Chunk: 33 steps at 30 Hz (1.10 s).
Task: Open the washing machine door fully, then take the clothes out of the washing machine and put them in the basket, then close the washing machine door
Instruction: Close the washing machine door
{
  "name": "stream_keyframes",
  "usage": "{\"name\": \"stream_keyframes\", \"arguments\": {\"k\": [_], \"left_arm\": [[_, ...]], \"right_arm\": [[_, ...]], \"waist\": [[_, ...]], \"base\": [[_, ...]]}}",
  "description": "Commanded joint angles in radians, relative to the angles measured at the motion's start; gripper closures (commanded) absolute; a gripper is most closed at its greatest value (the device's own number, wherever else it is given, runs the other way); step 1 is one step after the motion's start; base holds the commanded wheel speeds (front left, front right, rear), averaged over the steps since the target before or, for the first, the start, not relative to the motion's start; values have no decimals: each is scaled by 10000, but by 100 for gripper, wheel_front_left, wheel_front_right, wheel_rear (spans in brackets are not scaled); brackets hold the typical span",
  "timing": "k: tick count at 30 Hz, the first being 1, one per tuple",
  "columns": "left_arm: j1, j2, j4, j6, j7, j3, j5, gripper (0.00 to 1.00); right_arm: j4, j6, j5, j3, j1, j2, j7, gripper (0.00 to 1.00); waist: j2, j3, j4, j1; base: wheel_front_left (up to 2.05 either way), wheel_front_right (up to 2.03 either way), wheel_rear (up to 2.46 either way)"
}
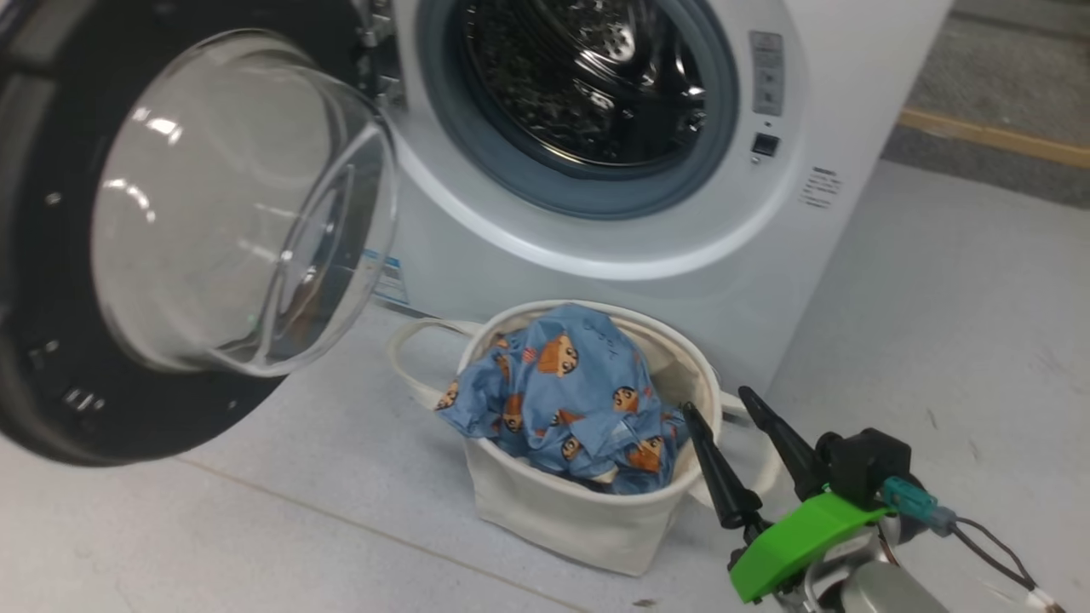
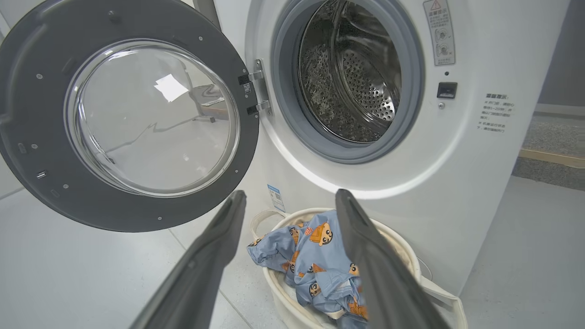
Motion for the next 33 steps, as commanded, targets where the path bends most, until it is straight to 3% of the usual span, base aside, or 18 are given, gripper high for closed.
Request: {"name": "stream_keyframes", "arguments": {"k": [1,11,18,27,33], "left_arm": [[-479,646,-270,-70,94,213,-41,100],[-794,585,419,-449,1843,-450,-103,100],[-502,130,79,-879,3549,-1258,-40,100],[586,-661,-1908,-1300,4217,-1875,50,100],[1773,-1268,-4190,-968,4343,-2080,33,100]], "right_arm": [[-376,12,-106,42,-193,-130,12,0],[-688,12,-150,-117,-37,-186,222,0],[-655,12,-116,-217,105,-44,123,0],[-458,12,-63,-278,175,194,-92,0],[-339,12,-78,-418,274,336,-240,0]], "waist": [[0,124,-181,0],[0,19,-258,0],[0,-135,99,0],[0,-211,23,0],[0,-217,-519,0]], "base": [[0,0,0],[0,0,0],[0,0,0],[0,0,0],[0,0,0]]}}
